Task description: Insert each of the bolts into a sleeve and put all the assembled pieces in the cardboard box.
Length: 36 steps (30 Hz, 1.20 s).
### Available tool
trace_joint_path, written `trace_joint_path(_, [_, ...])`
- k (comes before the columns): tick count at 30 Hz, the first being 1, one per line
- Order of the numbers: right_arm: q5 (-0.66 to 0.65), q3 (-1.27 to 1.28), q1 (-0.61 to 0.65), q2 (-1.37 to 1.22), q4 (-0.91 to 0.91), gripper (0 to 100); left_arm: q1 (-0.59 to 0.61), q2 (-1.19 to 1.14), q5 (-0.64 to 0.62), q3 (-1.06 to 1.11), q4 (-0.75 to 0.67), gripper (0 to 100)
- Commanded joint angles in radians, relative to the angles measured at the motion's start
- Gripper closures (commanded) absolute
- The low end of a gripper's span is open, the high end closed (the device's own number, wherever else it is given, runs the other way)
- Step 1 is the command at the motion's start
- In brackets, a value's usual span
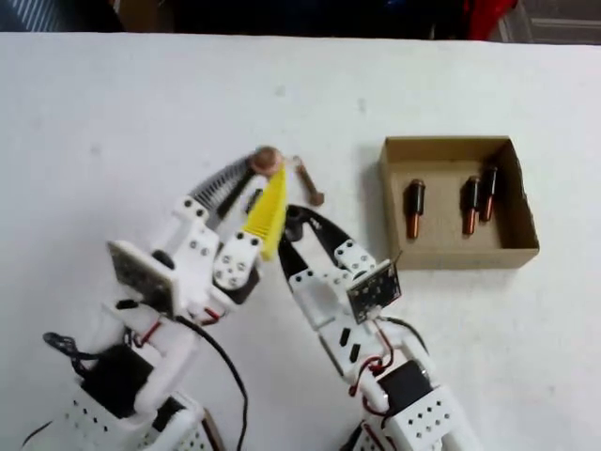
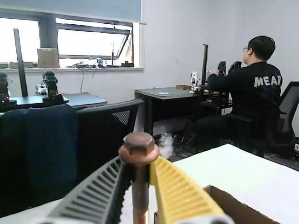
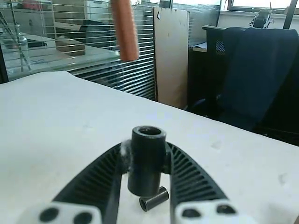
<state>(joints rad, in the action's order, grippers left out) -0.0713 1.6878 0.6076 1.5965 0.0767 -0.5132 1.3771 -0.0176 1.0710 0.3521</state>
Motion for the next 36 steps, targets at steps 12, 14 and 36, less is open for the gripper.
trace_joint_path(12, [-0.109, 0.008, 0.021, 0.016, -0.056, 98.1, -0.015, 0.013, -0.002, 0.117, -0.170, 98])
trace_joint_path(14, [-0.115, 0.008, 0.025, 0.016, -0.053, 98.1, -0.013, 0.016, -0.003, 0.124, -0.170, 98])
trace_joint_path(36, [-0.118, 0.008, 0.018, 0.016, -0.051, 98.1, -0.010, 0.016, -0.094, 0.124, -0.098, 98])
